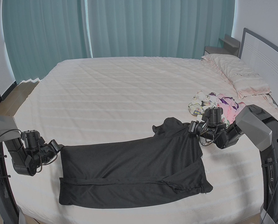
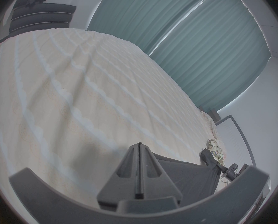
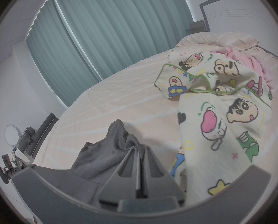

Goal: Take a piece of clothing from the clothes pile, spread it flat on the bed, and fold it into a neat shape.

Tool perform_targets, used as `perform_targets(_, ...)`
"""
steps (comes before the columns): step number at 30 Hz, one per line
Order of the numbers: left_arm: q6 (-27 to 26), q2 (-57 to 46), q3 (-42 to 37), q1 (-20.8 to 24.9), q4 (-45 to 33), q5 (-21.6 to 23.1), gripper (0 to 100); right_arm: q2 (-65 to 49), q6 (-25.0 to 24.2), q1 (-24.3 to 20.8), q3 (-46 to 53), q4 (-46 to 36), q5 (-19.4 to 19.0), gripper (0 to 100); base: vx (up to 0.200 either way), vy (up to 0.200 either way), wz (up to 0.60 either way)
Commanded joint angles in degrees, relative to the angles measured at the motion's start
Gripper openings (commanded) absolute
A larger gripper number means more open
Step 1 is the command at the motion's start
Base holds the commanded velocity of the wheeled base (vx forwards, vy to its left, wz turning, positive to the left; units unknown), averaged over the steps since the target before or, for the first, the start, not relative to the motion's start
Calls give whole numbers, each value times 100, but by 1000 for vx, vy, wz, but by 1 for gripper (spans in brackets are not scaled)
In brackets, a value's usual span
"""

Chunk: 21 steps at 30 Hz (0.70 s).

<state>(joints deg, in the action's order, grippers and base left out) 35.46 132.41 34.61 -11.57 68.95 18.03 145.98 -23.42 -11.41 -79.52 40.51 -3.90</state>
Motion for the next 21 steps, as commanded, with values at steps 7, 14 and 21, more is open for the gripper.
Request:
perform_targets(7, 5, -207, -7, -144, 4, -45, 0, 88, -5, 25, 130, 256, 39, 0, 0, 0, 0)
perform_targets(14, 48, -313, -16, -241, -4, -19, 0, 238, 39, -10, 156, 880, 100, 0, 0, 0, 0)
perform_targets(21, 66, -409, -130, -223, -4, 8, 0, 71, -14, 25, 376, 1091, 82, 0, 0, 0, 0)
